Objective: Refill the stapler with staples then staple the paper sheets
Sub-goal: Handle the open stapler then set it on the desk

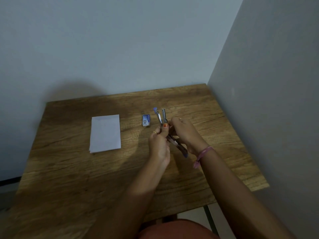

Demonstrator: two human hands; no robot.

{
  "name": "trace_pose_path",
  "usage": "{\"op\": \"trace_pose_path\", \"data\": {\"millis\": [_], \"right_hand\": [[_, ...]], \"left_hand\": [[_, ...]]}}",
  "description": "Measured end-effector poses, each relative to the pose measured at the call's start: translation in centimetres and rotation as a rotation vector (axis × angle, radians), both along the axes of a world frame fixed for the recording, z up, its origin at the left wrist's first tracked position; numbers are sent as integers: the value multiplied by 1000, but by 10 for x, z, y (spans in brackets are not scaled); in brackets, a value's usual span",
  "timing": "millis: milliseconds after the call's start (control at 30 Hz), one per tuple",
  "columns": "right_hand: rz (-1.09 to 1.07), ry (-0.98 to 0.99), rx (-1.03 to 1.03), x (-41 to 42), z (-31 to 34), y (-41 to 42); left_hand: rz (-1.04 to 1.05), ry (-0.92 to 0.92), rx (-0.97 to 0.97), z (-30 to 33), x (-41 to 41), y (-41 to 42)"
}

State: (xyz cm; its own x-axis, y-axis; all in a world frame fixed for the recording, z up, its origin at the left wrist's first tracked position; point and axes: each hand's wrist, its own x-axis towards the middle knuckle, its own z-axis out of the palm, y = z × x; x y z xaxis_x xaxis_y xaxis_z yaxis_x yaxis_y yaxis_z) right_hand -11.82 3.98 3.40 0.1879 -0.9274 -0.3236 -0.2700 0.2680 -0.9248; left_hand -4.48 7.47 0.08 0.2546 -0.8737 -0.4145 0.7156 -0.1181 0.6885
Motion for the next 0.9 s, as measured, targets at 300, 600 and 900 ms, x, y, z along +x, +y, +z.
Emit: {"op": "trace_pose_path", "data": {"millis": [300, 600, 900], "right_hand": [[14, -56, 76, -2, 0, -2], [31, -143, 177, -7, -3, -4], [116, -296, 267, -11, -5, -6]], "left_hand": [[20, 9, 8, -5, -1, 0], [0, 30, 9, -8, 2, 0], [-108, 427, 51, 0, 20, -6]]}}
